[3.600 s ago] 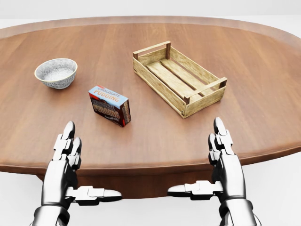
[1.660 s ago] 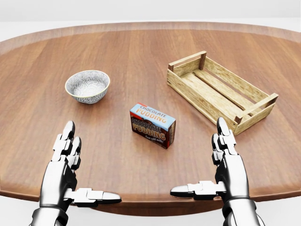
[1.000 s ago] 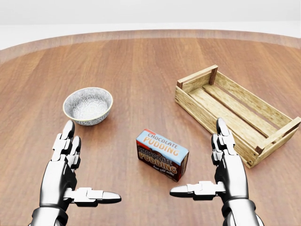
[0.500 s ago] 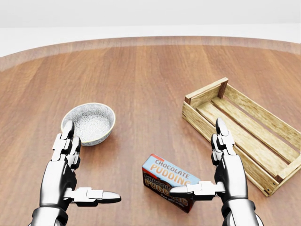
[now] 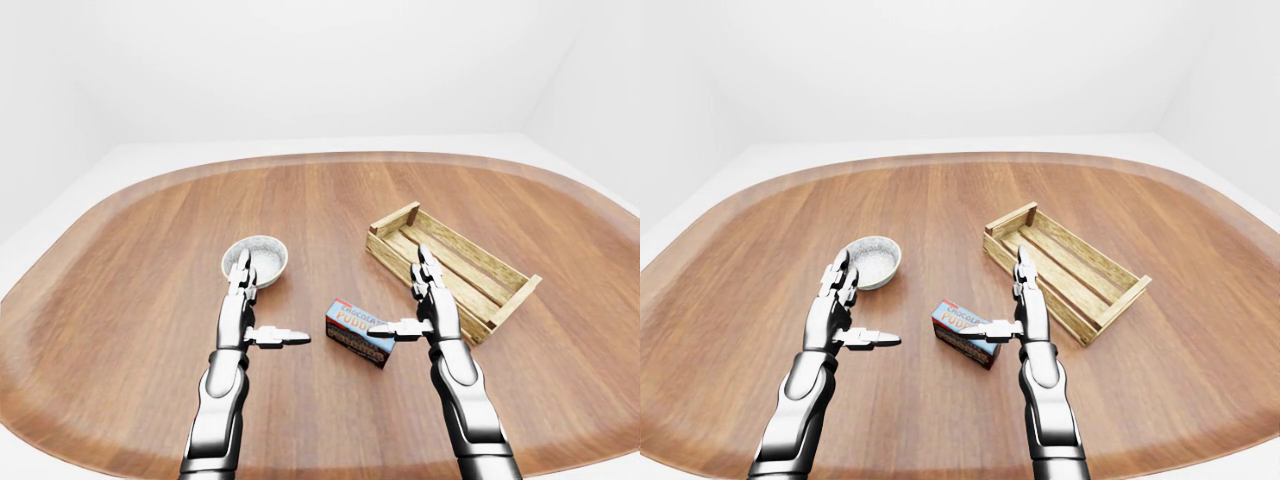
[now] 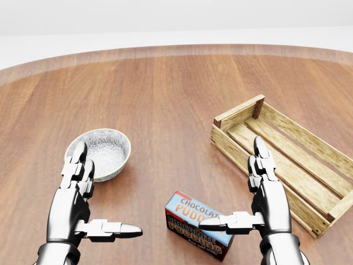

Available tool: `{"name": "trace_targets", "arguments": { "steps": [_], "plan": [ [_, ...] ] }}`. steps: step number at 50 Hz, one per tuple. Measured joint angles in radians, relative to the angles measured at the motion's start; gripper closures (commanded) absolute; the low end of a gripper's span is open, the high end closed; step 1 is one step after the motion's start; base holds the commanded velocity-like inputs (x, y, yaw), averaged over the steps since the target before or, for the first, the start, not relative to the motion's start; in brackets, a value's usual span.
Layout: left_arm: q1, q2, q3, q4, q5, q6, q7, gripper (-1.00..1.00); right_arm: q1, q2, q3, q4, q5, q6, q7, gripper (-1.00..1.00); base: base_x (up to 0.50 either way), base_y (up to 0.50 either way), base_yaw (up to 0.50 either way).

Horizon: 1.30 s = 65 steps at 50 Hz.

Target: Pick up the chocolate pudding and put it in the tray.

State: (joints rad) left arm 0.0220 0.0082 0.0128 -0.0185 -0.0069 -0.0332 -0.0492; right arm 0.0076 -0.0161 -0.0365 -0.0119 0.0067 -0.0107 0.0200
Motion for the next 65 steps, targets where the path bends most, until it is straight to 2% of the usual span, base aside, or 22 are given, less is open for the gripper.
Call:
{"name": "trace_targets", "arguments": {
  "steps": [22,35,39,65],
  "plan": [
    [-0.002,-0.002,0.003,-0.034,-0.010,0.035,0.027,-1.00,-0.005,-0.001,-0.001,0.014,0.006,-0.013,-0.002,-1.00,0.00,0.00,0.00],
    [-0.004,0.000,0.007,-0.046,-0.011,0.047,0.031,-1.00,-0.016,-0.003,-0.001,0.078,-0.012,-0.054,-0.011,-1.00,0.00,0.00,0.00],
    [-0.006,0.001,0.008,-0.046,-0.011,0.049,0.031,-1.00,-0.025,-0.005,-0.002,0.122,-0.018,-0.077,-0.012,-1.00,0.00,0.00,0.00],
    [-0.007,0.000,0.008,-0.049,-0.009,0.052,0.032,-1.00,-0.085,-0.027,-0.016,0.442,-0.057,-0.077,-0.035,-1.00,0.00,0.00,0.00]
  ]
}}
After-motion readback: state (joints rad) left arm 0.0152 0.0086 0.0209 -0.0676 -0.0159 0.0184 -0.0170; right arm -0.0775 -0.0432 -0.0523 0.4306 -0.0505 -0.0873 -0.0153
